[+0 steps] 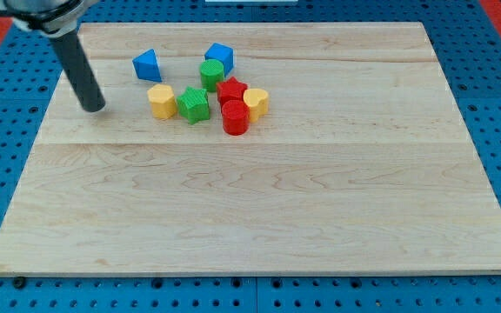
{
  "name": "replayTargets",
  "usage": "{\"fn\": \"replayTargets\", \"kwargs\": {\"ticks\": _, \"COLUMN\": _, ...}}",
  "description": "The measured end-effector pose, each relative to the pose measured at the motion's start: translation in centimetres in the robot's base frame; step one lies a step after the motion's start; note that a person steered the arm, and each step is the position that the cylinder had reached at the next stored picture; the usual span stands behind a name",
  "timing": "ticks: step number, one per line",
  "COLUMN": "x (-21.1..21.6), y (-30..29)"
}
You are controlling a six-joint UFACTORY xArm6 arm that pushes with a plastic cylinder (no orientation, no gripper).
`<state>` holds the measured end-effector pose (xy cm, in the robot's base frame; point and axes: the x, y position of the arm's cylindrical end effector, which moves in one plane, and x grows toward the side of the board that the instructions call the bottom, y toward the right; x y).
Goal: Slide the yellow hexagon blue triangle blue cube into group of blocks
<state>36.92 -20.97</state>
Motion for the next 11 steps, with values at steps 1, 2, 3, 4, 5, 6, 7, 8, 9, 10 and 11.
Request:
{"fn": "replayTargets", "kwargs": {"ticks": 1, "x": 0.1, "y": 5.4}}
{"fn": "replayTargets", "kwargs": {"ticks": 2, "x": 0.1, "y": 10.9}}
{"fn": "replayTargets", "kwargs": {"ticks": 3, "x": -0.8, "y": 8.4}}
{"fn": "replayTargets", "kwargs": {"ticks": 4, "x": -2.0, "y": 3.2}}
{"fn": "replayTargets", "kwargs": {"ticks": 5, "x": -5.1, "y": 0.1}}
{"fn": "replayTargets", "kwargs": {"ticks": 6, "x": -8.9, "y": 1.9}}
{"fn": "replayTargets", "kwargs": {"ticks": 7, "x": -8.8, "y": 5.0}}
{"fn": "replayTargets", "kwargs": {"ticks": 8, "x": -6.5, "y": 6.4}}
{"fn": "replayTargets", "kwargs": {"ticks": 9, "x": -4.8, "y": 8.5}}
{"fn": "replayTargets", "kwargs": {"ticks": 10, "x": -5.0, "y": 10.8}}
{"fn": "replayTargets", "kwargs": {"ticks": 11, "x": -8.5, "y": 8.6}}
